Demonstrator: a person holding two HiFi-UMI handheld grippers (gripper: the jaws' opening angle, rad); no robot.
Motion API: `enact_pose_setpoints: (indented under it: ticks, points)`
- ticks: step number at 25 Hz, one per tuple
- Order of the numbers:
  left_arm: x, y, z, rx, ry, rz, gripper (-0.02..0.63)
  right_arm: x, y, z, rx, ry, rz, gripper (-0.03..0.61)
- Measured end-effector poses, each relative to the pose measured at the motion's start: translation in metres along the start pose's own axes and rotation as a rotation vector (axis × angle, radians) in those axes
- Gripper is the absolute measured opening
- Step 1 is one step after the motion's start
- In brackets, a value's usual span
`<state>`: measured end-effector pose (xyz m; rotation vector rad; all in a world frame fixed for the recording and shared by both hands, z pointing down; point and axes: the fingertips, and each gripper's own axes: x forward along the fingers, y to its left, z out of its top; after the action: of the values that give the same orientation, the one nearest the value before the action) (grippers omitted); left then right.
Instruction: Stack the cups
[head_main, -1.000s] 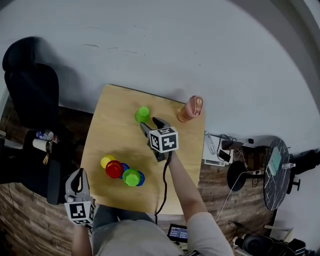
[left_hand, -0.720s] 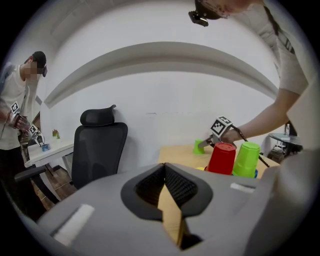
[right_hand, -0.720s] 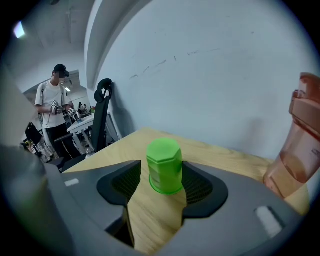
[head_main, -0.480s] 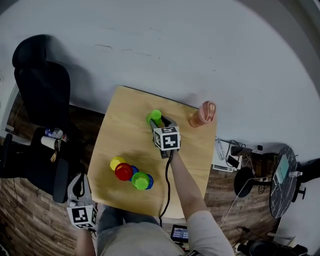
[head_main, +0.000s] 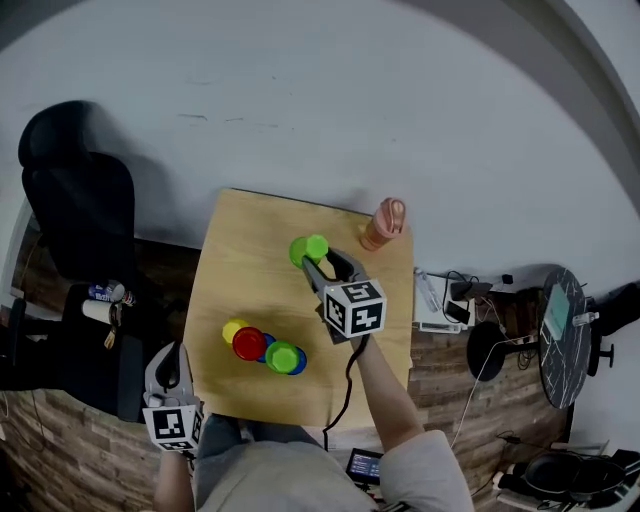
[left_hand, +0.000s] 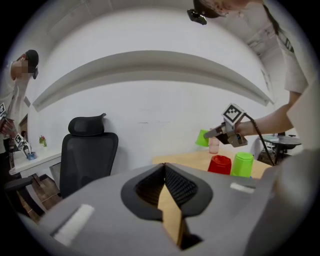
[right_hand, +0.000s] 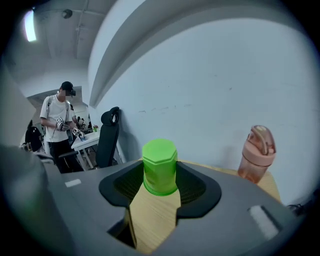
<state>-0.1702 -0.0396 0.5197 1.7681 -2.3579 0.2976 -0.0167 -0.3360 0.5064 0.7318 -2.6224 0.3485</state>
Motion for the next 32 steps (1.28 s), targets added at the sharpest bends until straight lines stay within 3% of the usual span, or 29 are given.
enact_pose_setpoints:
  ticks: [16, 24, 32]
  points:
    - [0.003, -0.017, 0.032, 0.042, -0.103, -0.334, 0.057, -0.162, 0.084, -0.001, 0.126, -0.112, -0.206, 0.201]
    - [-0.014, -0.02, 0.037, 0.063, -0.137, -0.461, 0.058, -0.18, 0.14, -0.028, 0.149, -0.1, -0.277, 0.201]
    - [-0.029, -0.004, 0.03, 0.055, -0.137, -0.501, 0.058, -0.163, 0.176, -0.045, 0.123, -0.02, -0.32, 0.201]
